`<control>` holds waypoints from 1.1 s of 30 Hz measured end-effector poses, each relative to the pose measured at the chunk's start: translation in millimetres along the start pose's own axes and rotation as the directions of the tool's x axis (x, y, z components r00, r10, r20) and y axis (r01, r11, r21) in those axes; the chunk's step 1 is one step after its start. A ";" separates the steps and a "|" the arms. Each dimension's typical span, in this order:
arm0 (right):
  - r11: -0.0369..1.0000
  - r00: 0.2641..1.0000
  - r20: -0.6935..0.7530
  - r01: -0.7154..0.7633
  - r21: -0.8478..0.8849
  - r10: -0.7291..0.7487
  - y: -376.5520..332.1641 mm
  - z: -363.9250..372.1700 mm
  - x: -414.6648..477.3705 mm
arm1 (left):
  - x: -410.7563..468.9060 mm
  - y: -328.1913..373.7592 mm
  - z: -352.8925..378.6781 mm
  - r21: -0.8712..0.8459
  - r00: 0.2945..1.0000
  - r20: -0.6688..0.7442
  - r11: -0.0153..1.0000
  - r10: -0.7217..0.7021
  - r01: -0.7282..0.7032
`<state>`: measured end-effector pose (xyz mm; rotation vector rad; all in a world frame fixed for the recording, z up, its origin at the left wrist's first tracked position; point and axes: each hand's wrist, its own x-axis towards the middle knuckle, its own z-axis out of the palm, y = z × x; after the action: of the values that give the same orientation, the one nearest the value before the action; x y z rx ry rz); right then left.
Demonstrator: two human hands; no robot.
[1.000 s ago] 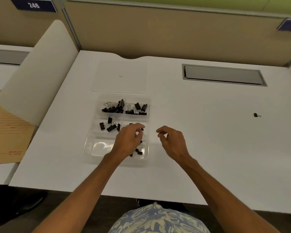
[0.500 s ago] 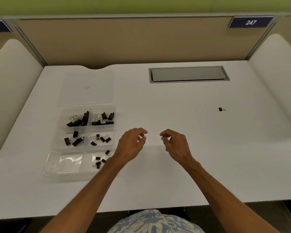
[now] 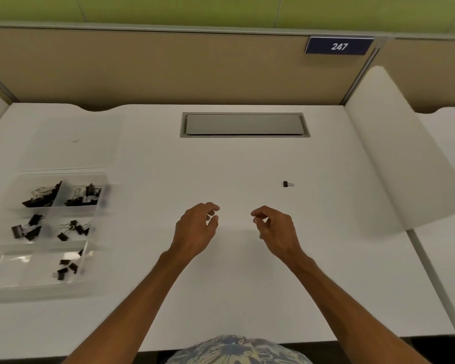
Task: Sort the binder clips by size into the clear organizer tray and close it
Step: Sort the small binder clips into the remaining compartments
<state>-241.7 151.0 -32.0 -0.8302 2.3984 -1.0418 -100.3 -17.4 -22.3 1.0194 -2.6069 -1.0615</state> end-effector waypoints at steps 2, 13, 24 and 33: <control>1.000 1.000 -0.012 -0.008 -0.009 0.008 14.7 -16.6 7.5 | 4.9 15.2 14.8 0.002 1.000 -0.021 1.000 -0.009 0.009; 0.986 0.997 -0.067 -0.047 -0.161 0.037 71.5 -63.0 82.6 | 56.0 51.6 73.1 0.301 0.984 0.109 0.939 0.142 -0.168; 0.884 0.995 0.093 0.074 -0.462 -0.035 92.2 -66.1 145.8 | 77.3 49.0 90.7 0.415 0.969 0.243 0.899 0.038 -0.139; 0.856 0.990 0.054 0.139 -0.498 -0.129 96.4 -60.8 147.1 | 74.2 45.6 87.6 0.374 0.978 0.207 0.921 0.034 -0.111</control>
<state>-420.2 138.9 -83.0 -1.1855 2.6656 -0.4370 -213.4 8.0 -65.0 0.9143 -3.0718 -0.6753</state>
